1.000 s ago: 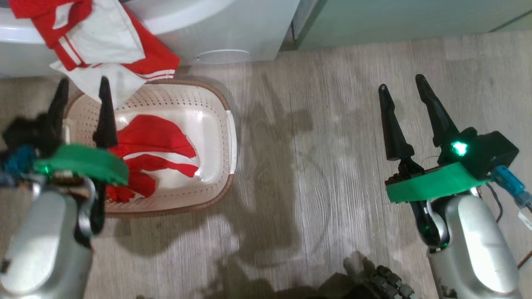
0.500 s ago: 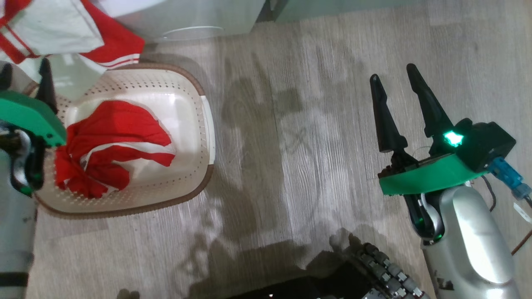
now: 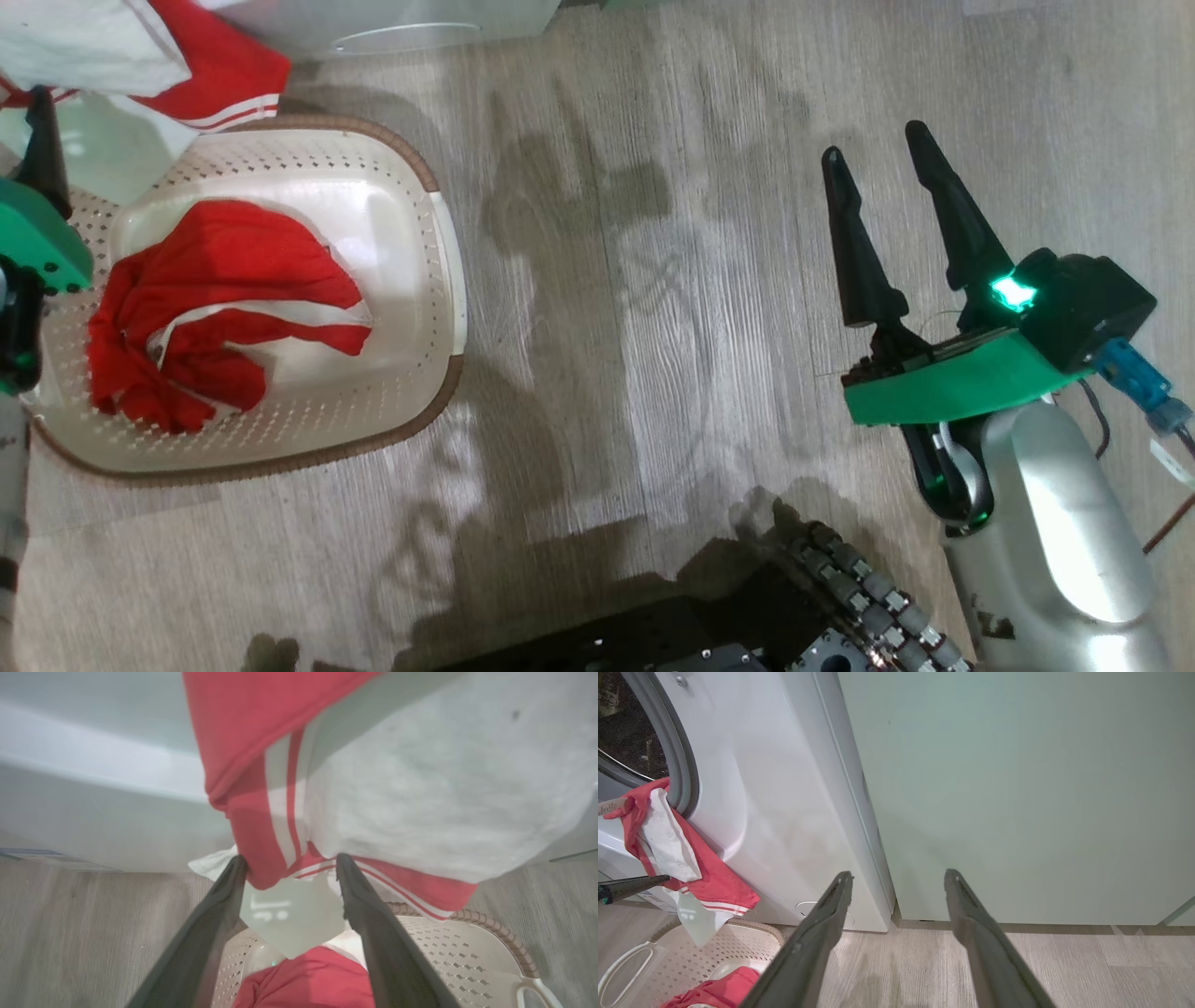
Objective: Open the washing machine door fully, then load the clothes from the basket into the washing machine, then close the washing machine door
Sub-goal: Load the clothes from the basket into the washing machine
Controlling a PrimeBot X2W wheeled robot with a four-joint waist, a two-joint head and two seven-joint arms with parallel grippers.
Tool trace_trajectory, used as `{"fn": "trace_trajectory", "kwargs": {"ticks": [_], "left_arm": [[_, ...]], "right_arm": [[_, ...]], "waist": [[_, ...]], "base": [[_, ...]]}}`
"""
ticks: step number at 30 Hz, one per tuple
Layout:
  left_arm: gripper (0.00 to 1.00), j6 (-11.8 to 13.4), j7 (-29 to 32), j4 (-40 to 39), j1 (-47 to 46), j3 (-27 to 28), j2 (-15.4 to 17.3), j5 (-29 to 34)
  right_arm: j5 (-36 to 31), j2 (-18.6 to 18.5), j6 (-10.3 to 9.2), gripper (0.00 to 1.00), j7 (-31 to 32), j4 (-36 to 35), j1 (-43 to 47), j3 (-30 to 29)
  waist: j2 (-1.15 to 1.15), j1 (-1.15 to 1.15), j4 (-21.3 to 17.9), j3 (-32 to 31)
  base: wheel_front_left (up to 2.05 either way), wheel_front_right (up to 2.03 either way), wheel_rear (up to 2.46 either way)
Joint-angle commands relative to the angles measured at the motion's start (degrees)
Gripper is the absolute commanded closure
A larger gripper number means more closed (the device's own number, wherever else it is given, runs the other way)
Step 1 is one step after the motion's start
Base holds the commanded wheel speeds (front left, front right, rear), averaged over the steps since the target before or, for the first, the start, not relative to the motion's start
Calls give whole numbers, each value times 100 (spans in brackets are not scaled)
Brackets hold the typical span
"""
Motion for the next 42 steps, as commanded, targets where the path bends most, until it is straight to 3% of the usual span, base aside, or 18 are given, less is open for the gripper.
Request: {"fn": "trace_trajectory", "kwargs": {"ticks": [1, 7, 8, 9, 10, 15, 19, 28, 36, 42], "left_arm": [[0, -39, -122, -24, -107, 140, 341, 57], [0, -165, -511, 331, -322, 32, 343, 144], [5, -204, -506, 400, -342, -6, 334, 149], [61, -242, -549, 441, -362, -34, 331, 156], [100, -270, -592, 485, -373, -53, 325, 155], [100, -383, -616, 657, -337, -142, 290, 103], [100, -469, -224, 424, -180, -261, 268, -17], [100, -480, 1041, -1378, 226, -270, 562, -382], [100, -33, 2588, -3675, 329, 3, 1164, -730], [100, 261, 3498, -4117, -408, 59, 1545, -679]], "right_arm": [[33, -10, 0, 0, -53, -179, 60, 130], [22, -10, 0, 0, -54, -205, 53, 144], [23, -10, 0, 0, -54, -207, 58, 141], [27, -10, 0, 0, -54, -210, 62, 136], [32, -10, 0, 0, -54, -213, 66, 132], [33, -10, 0, 0, -54, -211, 115, 92], [0, -10, 0, 0, -54, -222, 236, -33], [-31, -10, 0, 0, -54, -294, 357, -109], [135, -10, 0, 0, -54, -449, 316, -4], [323, -10, 0, 0, -54, -581, 234, 116]], "waist": [[0, 0, -9, 20], [0, 0, -39, 39], [0, 0, -42, 36], [0, 0, -45, 34], [0, 0, -47, 27], [0, 0, -15, -67], [0, 0, 141, -236], [0, 0, 391, -479], [0, 0, 305, -493], [0, 0, 25, -327]], "base": [[0, 0, 0], [0, 0, 0], [0, 0, 0], [0, 0, 0], [0, 0, 0], [0, 0, 0], [0, 0, 0], [0, 0, 0], [0, 0, 0], [0, 0, 0]]}}
